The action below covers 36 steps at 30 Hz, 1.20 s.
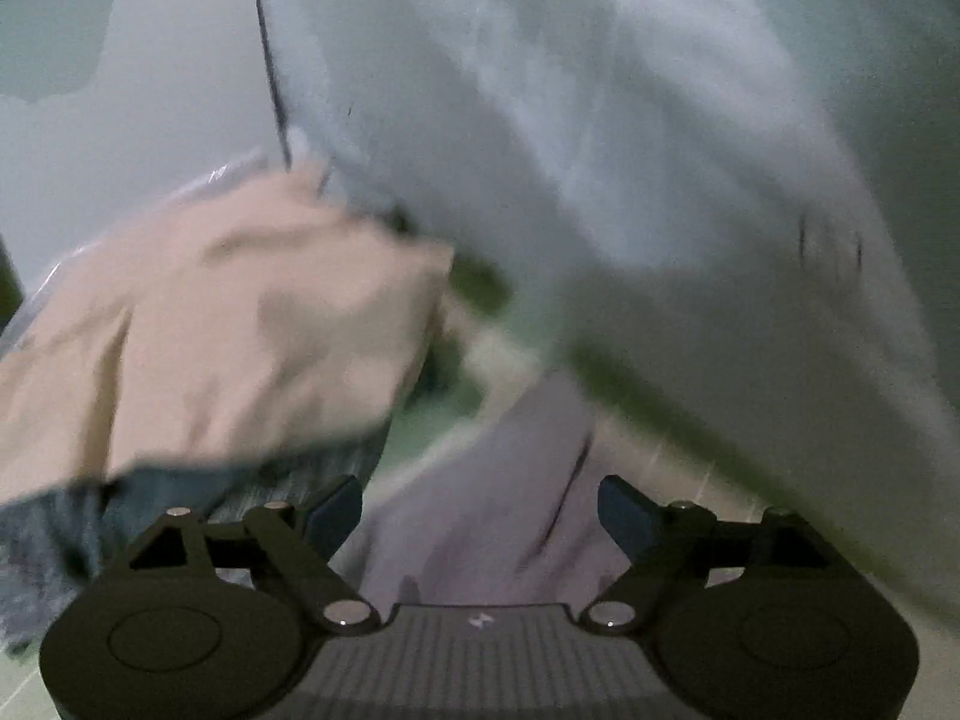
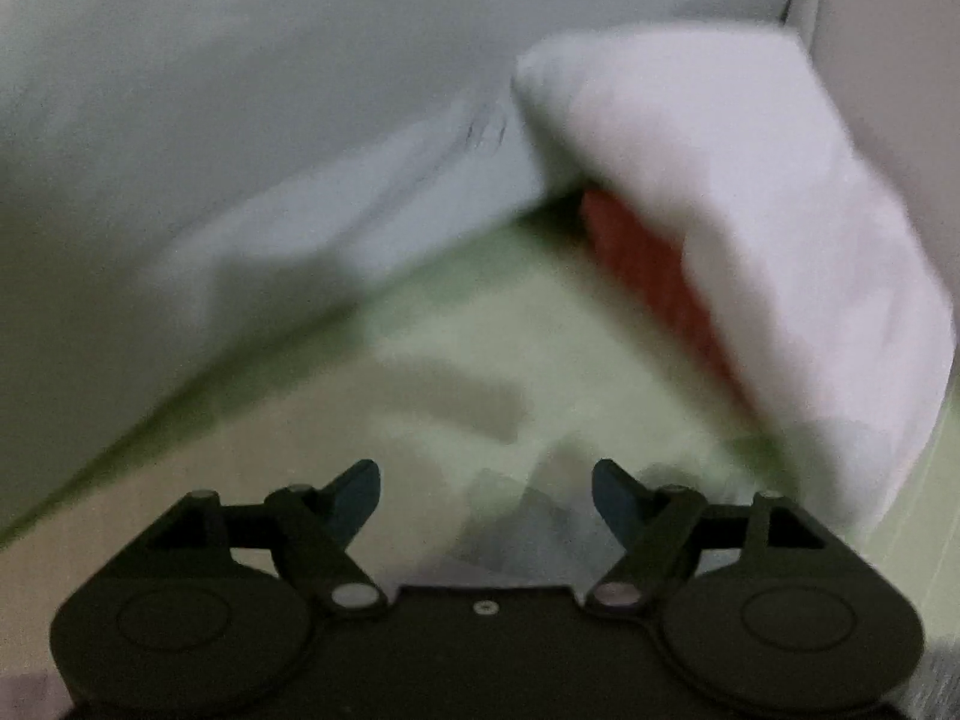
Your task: Fold clothes
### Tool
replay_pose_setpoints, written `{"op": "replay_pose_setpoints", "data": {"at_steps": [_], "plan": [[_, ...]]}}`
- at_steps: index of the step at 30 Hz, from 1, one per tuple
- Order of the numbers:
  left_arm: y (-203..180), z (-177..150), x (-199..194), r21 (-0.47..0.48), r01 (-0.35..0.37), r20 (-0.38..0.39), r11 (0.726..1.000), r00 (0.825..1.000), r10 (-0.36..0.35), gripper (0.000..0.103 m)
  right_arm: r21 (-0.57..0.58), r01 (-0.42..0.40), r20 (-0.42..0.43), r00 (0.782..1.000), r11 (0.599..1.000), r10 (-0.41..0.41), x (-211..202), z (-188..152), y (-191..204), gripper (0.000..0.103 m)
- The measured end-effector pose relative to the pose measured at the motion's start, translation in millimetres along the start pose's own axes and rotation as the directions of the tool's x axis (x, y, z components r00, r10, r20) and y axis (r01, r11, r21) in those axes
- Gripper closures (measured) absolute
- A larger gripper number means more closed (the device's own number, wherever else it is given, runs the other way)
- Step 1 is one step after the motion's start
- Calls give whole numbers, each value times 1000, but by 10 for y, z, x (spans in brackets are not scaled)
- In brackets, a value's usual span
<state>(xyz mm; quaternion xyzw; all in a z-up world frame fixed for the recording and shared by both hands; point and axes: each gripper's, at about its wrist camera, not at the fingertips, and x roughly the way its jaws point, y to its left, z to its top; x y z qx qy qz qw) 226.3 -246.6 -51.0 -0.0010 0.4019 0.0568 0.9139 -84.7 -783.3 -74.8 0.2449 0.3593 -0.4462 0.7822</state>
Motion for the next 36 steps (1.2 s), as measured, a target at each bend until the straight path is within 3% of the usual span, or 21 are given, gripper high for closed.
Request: {"op": "replay_pose_setpoints", "data": {"at_steps": [6, 12, 14, 16, 20, 25, 28, 29, 31, 33, 36], "plan": [[78, -552, -50, 3, -35, -124, 999, 992, 35, 17, 91, 77, -76, 995, 993, -70, 151, -62, 13, 19], [34, -740, 2, 42, -43, -173, 998, 984, 49, 17, 174, 158, -154, 979, 972, -132, 297, -122, 23, 19], [17, -776, 29, 47, -43, -183, 998, 982, 51, 17, 188, 187, -134, 977, 964, -163, 273, -111, -17, 44], [-7, -786, 55, 55, -47, -180, 997, 982, 56, 14, 165, 184, -107, 980, 969, -168, 268, -100, -34, 102], [9, -806, 95, 37, -46, -180, 998, 982, 52, 8, 198, 149, -95, 987, 969, -132, 335, 70, -141, 102], [135, -831, 125, 0, -20, -183, 1000, 983, 20, 1, 242, 112, 61, 990, 964, -130, 273, 478, -256, 102], [191, -830, 147, -36, -4, -200, 999, 980, -3, 1, 240, 78, 92, 990, 968, -103, 345, 613, -293, 100], [201, -825, 148, -41, -6, -204, 999, 979, -3, 1, 199, 71, 83, 993, 977, -89, 372, 627, -262, 95], [211, -800, 127, -35, -28, -197, 999, 980, 20, 2, 124, 70, 70, 994, 990, -80, 329, 583, -168, 46], [264, -759, 83, -51, -43, -170, 998, 985, 33, 2, 48, 51, 93, 994, 998, -55, 222, 476, -63, 29], [404, -688, 83, -117, -65, -151, 991, 987, 47, 2, -7, 30, 59, 998, 1000, -29, 146, 288, 22, 26]]}}
